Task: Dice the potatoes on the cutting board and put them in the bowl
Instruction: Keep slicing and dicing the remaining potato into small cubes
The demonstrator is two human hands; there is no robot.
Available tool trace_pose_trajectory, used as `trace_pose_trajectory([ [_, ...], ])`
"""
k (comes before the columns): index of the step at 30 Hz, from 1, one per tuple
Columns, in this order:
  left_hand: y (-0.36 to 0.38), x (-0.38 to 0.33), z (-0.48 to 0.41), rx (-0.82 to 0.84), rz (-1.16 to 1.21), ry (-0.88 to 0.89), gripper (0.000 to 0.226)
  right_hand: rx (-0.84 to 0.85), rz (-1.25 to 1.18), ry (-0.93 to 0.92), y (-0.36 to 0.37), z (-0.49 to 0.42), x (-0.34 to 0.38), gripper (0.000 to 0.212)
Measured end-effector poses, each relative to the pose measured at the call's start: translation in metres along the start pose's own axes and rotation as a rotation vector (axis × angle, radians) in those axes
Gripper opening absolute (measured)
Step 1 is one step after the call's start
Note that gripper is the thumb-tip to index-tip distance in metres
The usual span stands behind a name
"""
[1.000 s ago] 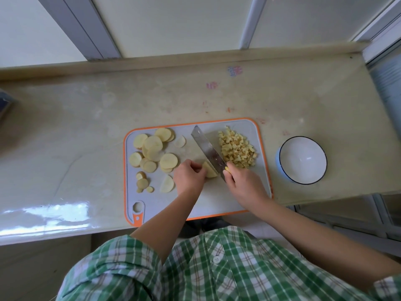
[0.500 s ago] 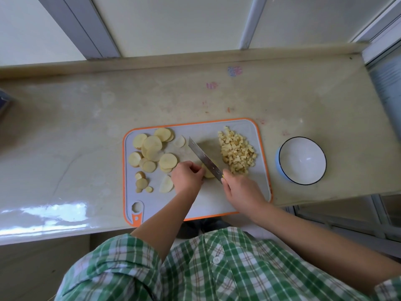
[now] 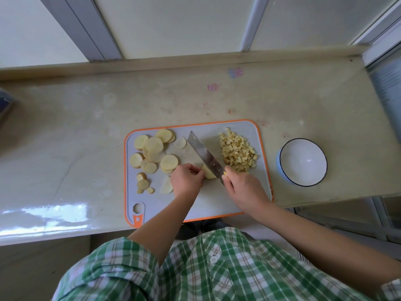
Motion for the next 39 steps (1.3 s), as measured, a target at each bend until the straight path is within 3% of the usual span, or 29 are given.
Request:
trace_pose_trajectory([
  [18,0.005,-0.001,-0.002,-0.007,-0.008,-0.025,0.011,0.072,0.055,0.001,0.018,0.006,0.002,0.016],
  [29,0.003,0.0,0.001,-0.011,-0.015,-0.002,0.009,0.005,-0.016,0.08,0.014,-0.006,0.002,0.021],
  [39,0.004,0.002,0.008,-0.007,-0.056,-0.018,0.015,0.053,0.057,-0.076,0.009,-0.002,0.003,0.019],
])
Point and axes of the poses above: each hand's wrist, its own z-axis away from the middle knuckle, its own y-axis out of the palm, x = y × z, the point moved 5 cm from there along -z, towards the middle knuckle, and after that the axes turned 9 degrees about -x, right-handed, at the moved point
